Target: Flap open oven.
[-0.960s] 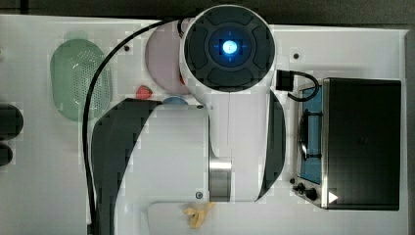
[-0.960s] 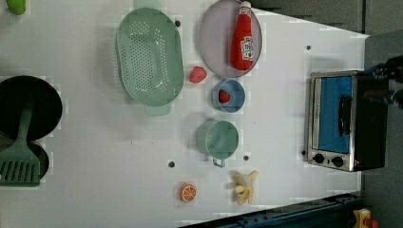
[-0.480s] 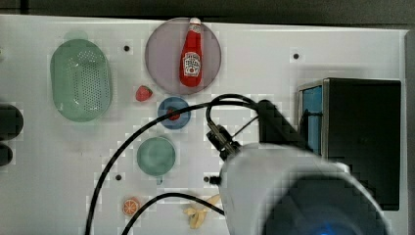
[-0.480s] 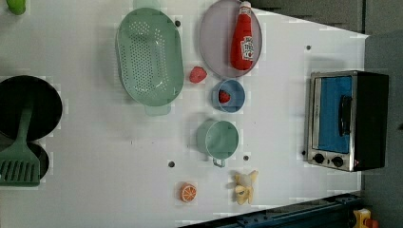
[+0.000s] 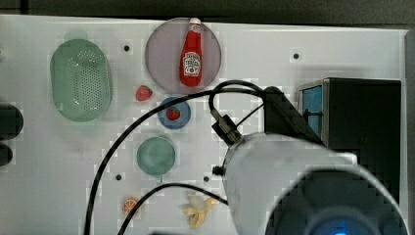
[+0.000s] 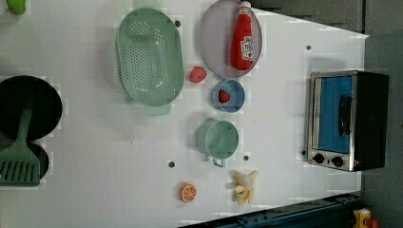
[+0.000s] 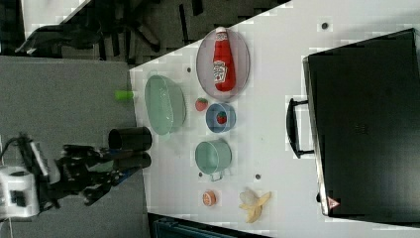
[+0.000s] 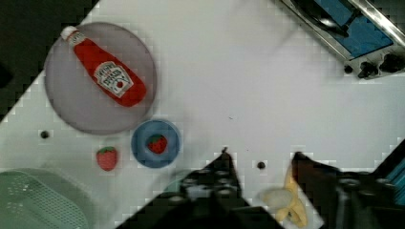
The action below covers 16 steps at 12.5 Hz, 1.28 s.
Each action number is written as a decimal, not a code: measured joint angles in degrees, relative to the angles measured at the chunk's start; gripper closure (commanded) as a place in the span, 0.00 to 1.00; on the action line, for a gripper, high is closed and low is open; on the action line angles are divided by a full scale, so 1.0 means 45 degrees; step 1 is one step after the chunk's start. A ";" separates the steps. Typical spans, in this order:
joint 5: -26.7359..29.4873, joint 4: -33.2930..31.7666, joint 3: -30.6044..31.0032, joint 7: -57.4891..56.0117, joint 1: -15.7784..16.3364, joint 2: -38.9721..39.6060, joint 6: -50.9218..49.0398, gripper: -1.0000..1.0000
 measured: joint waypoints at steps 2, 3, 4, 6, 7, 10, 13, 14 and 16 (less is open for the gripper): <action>-0.0061 -0.0274 -0.0174 -0.0007 -0.0045 0.0286 -0.0073 0.82; -0.0021 -0.0323 -0.0323 -0.0124 -0.0033 0.0448 -0.0021 0.83; -0.0024 -0.0373 -0.0581 -0.0567 0.0057 0.0572 -0.0027 0.83; 0.0012 -0.0522 -0.1185 -0.2111 0.0132 0.0563 0.0021 0.83; -0.0011 -0.0535 -0.1544 -0.3042 0.0128 0.0535 0.0009 0.83; 0.0024 -0.0584 -0.2711 -0.6285 -0.0104 0.0575 0.0249 0.83; -0.0112 -0.0796 -0.3949 -0.9444 -0.0294 0.1184 0.1265 0.83; -0.0305 -0.0858 -0.4297 -1.0432 -0.0387 0.1554 0.1842 0.83; -0.0572 -0.1194 -0.4713 -1.2297 -0.0634 0.2387 0.3523 0.83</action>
